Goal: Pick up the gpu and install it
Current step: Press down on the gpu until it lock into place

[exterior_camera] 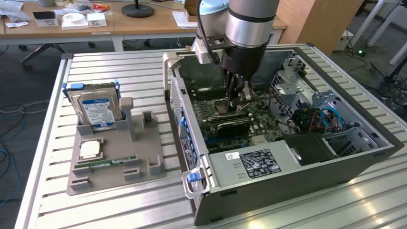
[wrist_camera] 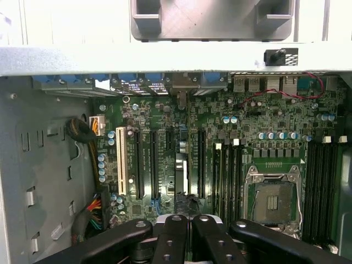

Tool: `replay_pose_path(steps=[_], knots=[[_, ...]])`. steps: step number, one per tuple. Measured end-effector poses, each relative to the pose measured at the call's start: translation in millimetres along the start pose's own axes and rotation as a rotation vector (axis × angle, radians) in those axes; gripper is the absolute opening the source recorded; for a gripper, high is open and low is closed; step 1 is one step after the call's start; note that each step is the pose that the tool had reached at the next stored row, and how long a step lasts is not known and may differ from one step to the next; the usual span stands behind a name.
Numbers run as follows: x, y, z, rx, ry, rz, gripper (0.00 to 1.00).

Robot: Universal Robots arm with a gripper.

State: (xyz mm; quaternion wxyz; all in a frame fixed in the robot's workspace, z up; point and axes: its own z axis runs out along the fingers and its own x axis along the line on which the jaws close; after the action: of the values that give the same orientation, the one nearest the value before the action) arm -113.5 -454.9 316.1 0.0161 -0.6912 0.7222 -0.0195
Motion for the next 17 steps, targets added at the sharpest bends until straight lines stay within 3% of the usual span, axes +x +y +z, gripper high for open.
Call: replay_pose_path(steps=[17], knots=[[0.0, 0.2, 2.8, 0.0, 0.0, 0.0, 0.11]])
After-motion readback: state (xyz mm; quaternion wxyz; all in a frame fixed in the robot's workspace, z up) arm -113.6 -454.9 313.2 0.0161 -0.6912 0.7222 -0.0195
